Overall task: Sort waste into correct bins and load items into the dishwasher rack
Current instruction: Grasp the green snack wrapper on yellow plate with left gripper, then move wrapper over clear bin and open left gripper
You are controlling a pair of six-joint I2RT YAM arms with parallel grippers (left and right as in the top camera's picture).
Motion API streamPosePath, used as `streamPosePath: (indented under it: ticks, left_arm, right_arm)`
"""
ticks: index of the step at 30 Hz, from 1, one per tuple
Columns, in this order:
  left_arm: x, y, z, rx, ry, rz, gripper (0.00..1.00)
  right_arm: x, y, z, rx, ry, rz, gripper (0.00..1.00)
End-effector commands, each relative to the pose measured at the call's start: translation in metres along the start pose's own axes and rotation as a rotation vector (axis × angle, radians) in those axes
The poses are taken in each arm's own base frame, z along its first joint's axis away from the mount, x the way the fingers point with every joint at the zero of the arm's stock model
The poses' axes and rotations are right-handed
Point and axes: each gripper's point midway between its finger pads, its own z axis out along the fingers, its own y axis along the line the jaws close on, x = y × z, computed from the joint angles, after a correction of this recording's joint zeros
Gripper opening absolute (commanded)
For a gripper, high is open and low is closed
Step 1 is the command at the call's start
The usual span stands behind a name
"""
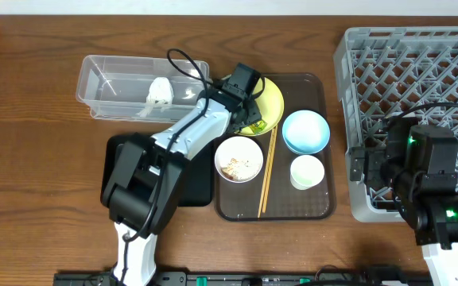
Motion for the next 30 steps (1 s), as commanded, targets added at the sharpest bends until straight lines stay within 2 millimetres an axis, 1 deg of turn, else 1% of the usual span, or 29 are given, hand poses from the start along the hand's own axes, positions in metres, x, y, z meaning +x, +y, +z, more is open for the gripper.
streamPosePath:
  ticks: [1, 7, 8, 9, 11, 13, 15, 16, 18, 20, 23, 25, 27, 30]
  left_arm:
    - [0.002, 0.012, 0.011, -0.043, 0.001, -0.022, 0.41]
    - [0.001, 0.011, 0.011, -0.035, -0.004, -0.021, 0.19]
    - [0.001, 0.010, 0.011, -0.035, -0.004, -0.021, 0.11]
    - [0.001, 0.010, 0.010, -0.035, -0.004, -0.021, 0.06]
    - [0.000, 0.010, 0.010, -0.033, -0.005, -0.020, 0.06]
    - [-0.003, 0.008, 0.005, -0.024, -0.014, 0.003, 0.06]
    - [-0.012, 0.001, -0.006, 0.000, -0.038, 0.053, 0.06]
    - [-0.018, -0.004, -0.014, 0.016, -0.055, 0.080, 0.06]
    - [-0.033, -0.014, -0.035, 0.054, -0.101, 0.133, 0.06]
    - [-0.053, -0.017, -0.062, 0.083, -0.168, 0.150, 0.06]
    - [-0.088, -0.003, -0.099, 0.084, -0.273, 0.096, 0.06]
    - [-0.114, 0.014, -0.120, 0.082, -0.332, 0.043, 0.06]
    - [-0.134, 0.034, -0.132, 0.070, -0.367, -0.007, 0.06]
    - [-0.159, 0.072, -0.137, 0.030, -0.398, -0.086, 0.06]
  right_arm:
    - [-0.007, 0.004, -0.005, -0.010, -0.019, -0.007, 0.99]
    - [-0.007, 0.004, -0.005, -0.010, -0.020, -0.007, 0.99]
    - [-0.007, 0.004, -0.005, -0.010, -0.020, -0.007, 0.99]
    - [-0.007, 0.004, -0.005, -0.010, -0.020, -0.007, 0.99]
    - [-0.007, 0.004, -0.005, -0.010, -0.020, -0.007, 0.99]
    - [-0.007, 0.004, -0.005, -0.010, -0.020, -0.007, 0.99]
    - [-0.007, 0.004, -0.005, -0.010, -0.020, -0.007, 0.99]
    - [-0.007, 0.004, -0.005, -0.010, -0.020, -0.008, 0.99]
    - [-0.007, 0.004, -0.005, -0.010, -0.020, -0.007, 0.99]
    - [-0.007, 0.004, -0.005, -0.010, -0.020, -0.007, 0.99]
    - [-0.007, 0.004, -0.005, -0.010, -0.020, -0.007, 0.99]
    - [-0.007, 0.004, -0.005, -0.010, -0.020, -0.007, 0.99]
    - [-0.007, 0.004, -0.005, -0.010, -0.020, -0.007, 0.99]
    - [-0.007, 0.004, -0.005, -0.010, -0.020, -0.007, 0.99]
